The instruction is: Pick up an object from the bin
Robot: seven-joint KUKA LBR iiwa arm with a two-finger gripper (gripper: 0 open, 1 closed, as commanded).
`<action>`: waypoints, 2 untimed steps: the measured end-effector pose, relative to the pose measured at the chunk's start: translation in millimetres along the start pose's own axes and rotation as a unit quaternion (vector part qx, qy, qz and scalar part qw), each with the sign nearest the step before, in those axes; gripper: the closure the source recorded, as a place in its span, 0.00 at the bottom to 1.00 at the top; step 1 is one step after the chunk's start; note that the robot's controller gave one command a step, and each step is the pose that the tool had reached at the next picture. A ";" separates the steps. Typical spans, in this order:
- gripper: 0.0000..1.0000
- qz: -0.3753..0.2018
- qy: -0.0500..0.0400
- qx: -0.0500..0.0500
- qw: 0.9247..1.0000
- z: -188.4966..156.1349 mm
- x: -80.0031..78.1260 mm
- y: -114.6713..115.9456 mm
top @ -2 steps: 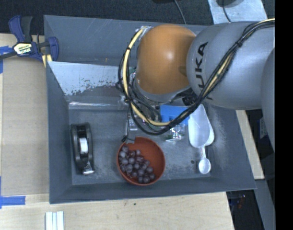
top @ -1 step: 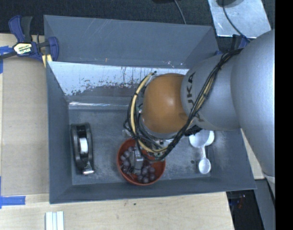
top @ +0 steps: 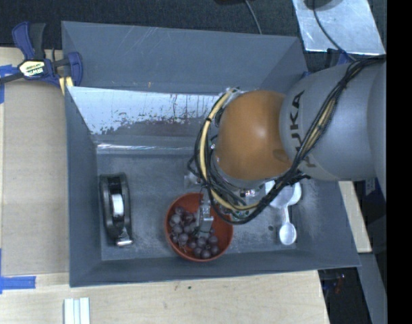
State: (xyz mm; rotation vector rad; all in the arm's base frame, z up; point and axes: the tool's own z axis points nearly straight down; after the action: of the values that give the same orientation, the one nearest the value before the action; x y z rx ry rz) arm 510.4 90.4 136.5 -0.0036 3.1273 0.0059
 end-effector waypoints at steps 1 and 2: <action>0.00 -0.021 0.007 -0.001 1.000 60.9 -10.2 7.3; 0.00 0.031 -0.015 -0.003 0.999 61.1 6.6 -2.1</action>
Offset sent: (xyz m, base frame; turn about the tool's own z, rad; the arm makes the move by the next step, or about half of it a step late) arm -0.0134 -0.0020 -0.0665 0.0592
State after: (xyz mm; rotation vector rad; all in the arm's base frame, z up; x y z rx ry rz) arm 504.6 88.5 75.3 0.0911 3.0967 0.0161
